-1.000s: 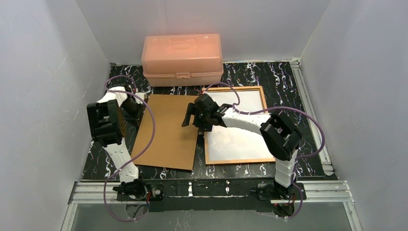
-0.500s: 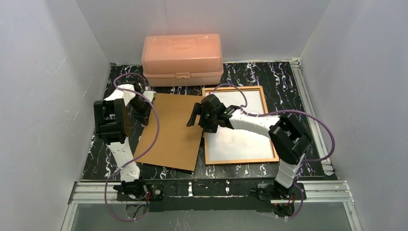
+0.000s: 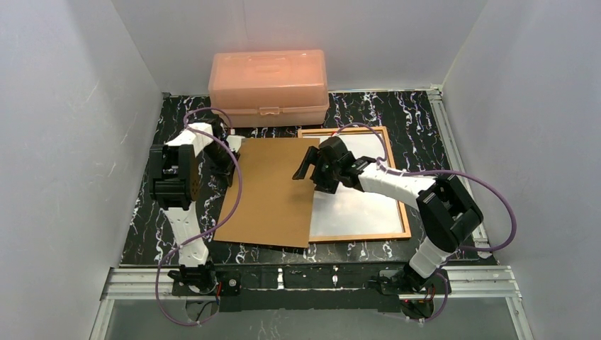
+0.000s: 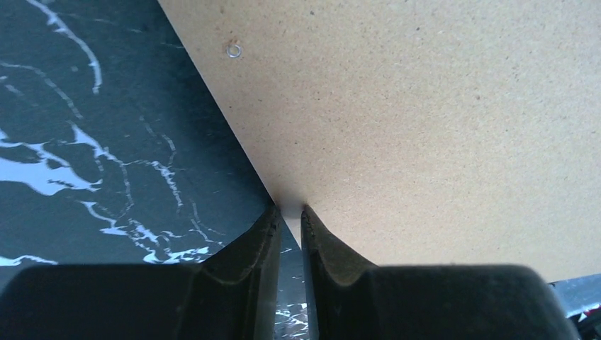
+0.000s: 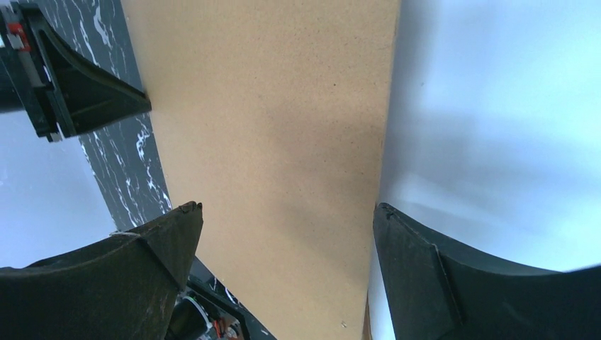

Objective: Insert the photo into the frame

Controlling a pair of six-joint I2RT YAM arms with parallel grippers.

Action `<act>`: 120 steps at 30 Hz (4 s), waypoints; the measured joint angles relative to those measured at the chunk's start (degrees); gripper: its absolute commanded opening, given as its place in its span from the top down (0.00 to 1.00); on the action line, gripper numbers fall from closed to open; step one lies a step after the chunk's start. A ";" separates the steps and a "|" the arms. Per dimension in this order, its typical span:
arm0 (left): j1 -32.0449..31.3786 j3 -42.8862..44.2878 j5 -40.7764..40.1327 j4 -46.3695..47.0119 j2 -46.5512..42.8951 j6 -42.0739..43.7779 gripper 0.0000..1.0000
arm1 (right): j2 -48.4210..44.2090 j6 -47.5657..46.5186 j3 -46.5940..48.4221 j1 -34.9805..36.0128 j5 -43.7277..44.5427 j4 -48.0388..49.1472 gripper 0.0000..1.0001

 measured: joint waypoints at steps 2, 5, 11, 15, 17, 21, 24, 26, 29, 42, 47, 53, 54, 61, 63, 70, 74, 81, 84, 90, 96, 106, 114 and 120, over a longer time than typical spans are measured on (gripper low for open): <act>-0.31 0.02 0.74 -0.33 0.09 -0.11 0.85 | -0.61 -0.09 -0.83 -0.92 -0.02 0.55 0.04; -0.74 0.02 1.97 -0.94 0.22 -0.17 0.85 | -0.74 -0.70 -1.44 -2.27 -0.22 0.92 0.04; -1.22 0.00 3.65 -1.66 0.42 -0.17 0.85 | -0.74 -3.02 -2.27 -4.00 -1.36 0.90 0.03; -1.42 -0.02 4.50 -1.88 0.57 -0.22 0.86 | -0.74 -5.29 -2.49 -4.98 -2.71 0.66 0.03; -1.53 -0.02 5.01 -1.99 0.63 -0.31 0.86 | -0.74 -6.51 -2.49 -5.55 -3.28 0.63 0.03; -1.84 -0.02 5.75 -2.19 0.83 -0.66 0.86 | -0.74 -9.14 -2.49 -6.51 -4.28 0.46 0.03; -1.97 -0.02 6.12 -2.34 0.94 -0.66 0.86 | -0.74 -10.88 -2.49 -6.95 -4.87 0.26 0.04; -1.97 -0.02 6.23 -2.40 0.94 -0.68 0.86 | -0.72 -11.87 -2.49 -7.17 -5.27 0.24 0.04; -1.99 -0.02 6.25 -2.43 0.96 -0.68 0.86 | -0.72 -13.16 -2.49 -7.37 -5.57 0.02 0.04; -1.97 -0.02 6.25 -2.40 0.98 -0.66 0.86 | -0.74 -14.80 -8.22 -8.83 -8.22 1.38 0.13; -1.99 -0.02 6.25 -2.40 1.01 -0.66 0.86 | -0.94 -14.36 -8.50 -8.83 -10.51 4.52 0.20; -1.97 -0.02 6.27 -2.40 1.03 -0.81 0.86 | -2.23 -13.53 -9.42 -9.07 -11.67 6.93 0.27; -1.97 -0.02 6.27 -2.40 1.03 -0.85 0.86 | -2.23 -13.33 -9.62 -9.14 -11.82 7.02 0.28; -1.97 -0.02 6.27 -2.40 1.03 -0.90 0.86 | -2.23 -12.37 -10.32 -9.27 -12.17 7.58 0.31; -1.97 -0.02 6.32 -2.40 1.03 -0.98 0.86 | -2.19 -11.85 -10.38 -9.38 -12.20 7.78 0.31; -1.97 -0.02 6.32 -2.45 1.03 -1.07 0.86 | -1.46 -9.97 -11.96 -9.75 -12.74 10.75 0.34; -1.95 -0.02 6.19 -2.56 1.03 -1.07 0.86 | -0.87 -9.46 -12.31 -9.75 -13.38 11.89 0.36; -1.90 -0.02 6.08 -2.64 1.03 -1.07 0.86 | -0.76 -8.87 -13.44 -9.75 -14.05 13.31 0.42; -1.88 -0.02 6.05 -2.67 1.03 -1.05 0.86 | -0.76 -8.68 -14.29 -9.75 -14.12 14.16 0.53; -1.64 0.02 5.55 -3.08 1.03 -1.03 0.85 | -1.25 -7.28 -15.26 -9.90 -14.38 14.95 0.59; -1.51 0.15 5.29 -3.56 1.03 -1.07 0.85 | -4.98 -6.03 -14.16 -10.03 -16.13 16.28 0.60; -1.75 -0.57 10.08 -4.28 1.03 -1.77 0.81 | -6.60 -5.35 -7.80 -6.75 -19.45 19.45 0.89; -1.64 1.57 14.29 -9.51 -3.34 -2.54 0.51 | -7.52 -11.52 2.08 -5.27 -16.02 4.13 0.99; 0.52 21.64 19.96 -18.88 -12.33 -4.96 0.03 | -9.99 -19.87 13.77 -1.95 -9.44 -7.91 0.99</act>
